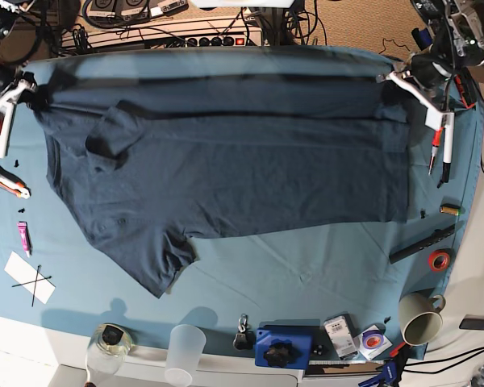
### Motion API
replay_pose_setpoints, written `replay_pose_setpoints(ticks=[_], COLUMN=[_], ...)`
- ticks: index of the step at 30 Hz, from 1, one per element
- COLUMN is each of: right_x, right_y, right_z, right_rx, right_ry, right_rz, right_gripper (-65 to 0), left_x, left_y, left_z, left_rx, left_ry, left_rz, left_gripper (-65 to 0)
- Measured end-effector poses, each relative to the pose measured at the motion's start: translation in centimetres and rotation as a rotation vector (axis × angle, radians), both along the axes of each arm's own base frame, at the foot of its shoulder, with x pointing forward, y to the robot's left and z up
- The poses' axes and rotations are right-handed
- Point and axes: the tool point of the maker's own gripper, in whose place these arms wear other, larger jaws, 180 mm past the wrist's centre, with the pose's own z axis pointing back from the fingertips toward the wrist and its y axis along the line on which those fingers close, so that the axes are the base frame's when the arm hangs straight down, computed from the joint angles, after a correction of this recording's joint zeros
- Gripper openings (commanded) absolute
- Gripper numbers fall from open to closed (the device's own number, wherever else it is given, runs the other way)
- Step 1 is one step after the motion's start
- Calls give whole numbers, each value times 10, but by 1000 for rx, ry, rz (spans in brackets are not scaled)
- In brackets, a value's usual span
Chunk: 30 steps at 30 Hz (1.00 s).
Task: Fold the T-shirt properly
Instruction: 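Pull the folded edge back toward the robot with both grippers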
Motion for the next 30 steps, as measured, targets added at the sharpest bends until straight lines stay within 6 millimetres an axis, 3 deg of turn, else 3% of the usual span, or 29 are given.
replay_pose_setpoints(ticks=[5, 12, 13, 15, 17, 19, 22, 25, 30], right_x=[-6, -10, -12, -14, -14, -15, -15, -4, 15], right_y=[8, 17, 17, 17, 17, 17, 19, 18, 9], right_z=[1, -8, -10, -11, -11, -11, -8, 8, 25], right_rx=[-11, 17, 15, 17, 17, 17, 31, 51, 38], right_ry=[4, 11, 22, 35, 35, 42, 44, -17, -98], right_rz=[21, 8, 10, 15, 15, 19, 34, 48, 22], right_gripper=[-650, -650, -650, -646, -561, -507, -505, -505, -505], left_x=[-7, -10, -10, -11, -13, -20, -31, -28, 1], left_y=[15, 18, 15, 9, 7, 8, 11, 20, 32], left_z=[5, 8, 9, 11, 12, 10, 10, 22, 60], left_rx=[13, 16, 11, -11, -25, -33, -16, 26, 95], left_ry=[-4, -15, -21, -31, -34, -14, 9, -28, -228], left_rz=[10, -8, -31, -61, -62, -50, -47, -31, 22], left_gripper=[-650, -650, -633, -522, -437, -412, -413, -413, -413])
